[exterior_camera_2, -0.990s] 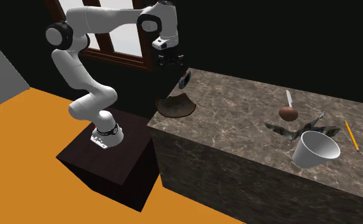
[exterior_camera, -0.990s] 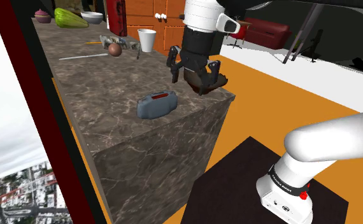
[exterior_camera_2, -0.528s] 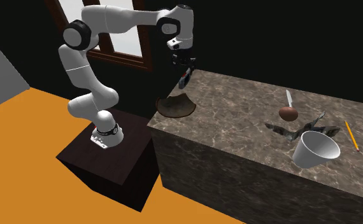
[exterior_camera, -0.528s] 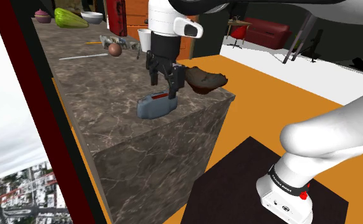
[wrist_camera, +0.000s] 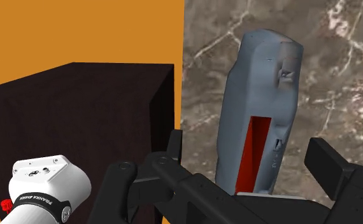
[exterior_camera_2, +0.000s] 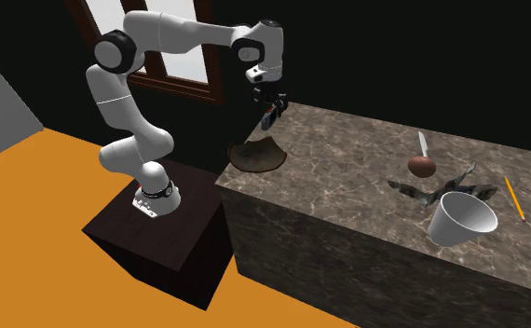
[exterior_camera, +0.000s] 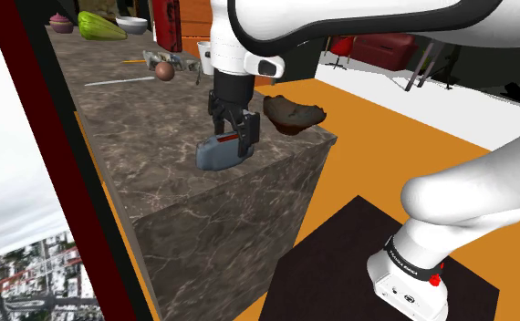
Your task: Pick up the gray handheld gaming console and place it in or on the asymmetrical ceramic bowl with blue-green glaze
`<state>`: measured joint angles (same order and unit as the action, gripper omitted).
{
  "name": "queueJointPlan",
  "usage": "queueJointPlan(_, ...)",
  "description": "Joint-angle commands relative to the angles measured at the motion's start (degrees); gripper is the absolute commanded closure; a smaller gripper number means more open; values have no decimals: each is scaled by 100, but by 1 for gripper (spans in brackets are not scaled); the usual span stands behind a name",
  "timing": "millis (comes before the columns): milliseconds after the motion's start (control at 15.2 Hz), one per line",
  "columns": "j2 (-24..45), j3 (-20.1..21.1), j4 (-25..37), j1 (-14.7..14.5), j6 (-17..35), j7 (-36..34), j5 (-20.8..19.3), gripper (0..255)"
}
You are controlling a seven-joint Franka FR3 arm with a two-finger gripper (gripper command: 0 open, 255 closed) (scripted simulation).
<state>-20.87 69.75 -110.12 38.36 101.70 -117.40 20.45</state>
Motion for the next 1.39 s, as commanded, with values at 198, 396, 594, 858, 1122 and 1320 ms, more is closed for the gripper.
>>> queueJointPlan(198,18,36,-7,24,28,-9,-10,0)
queueJointPlan(396,18,35,-7,24,27,-9,-10,255)
queueJointPlan(594,18,35,-7,24,27,-9,-10,255)
queueJointPlan(858,23,31,18,29,5,-10,-17,255)
queueJointPlan(1122,19,31,3,25,16,-8,-12,0)
queueJointPlan(1320,-1389,-1007,-980,-1008,248,28,384,0)
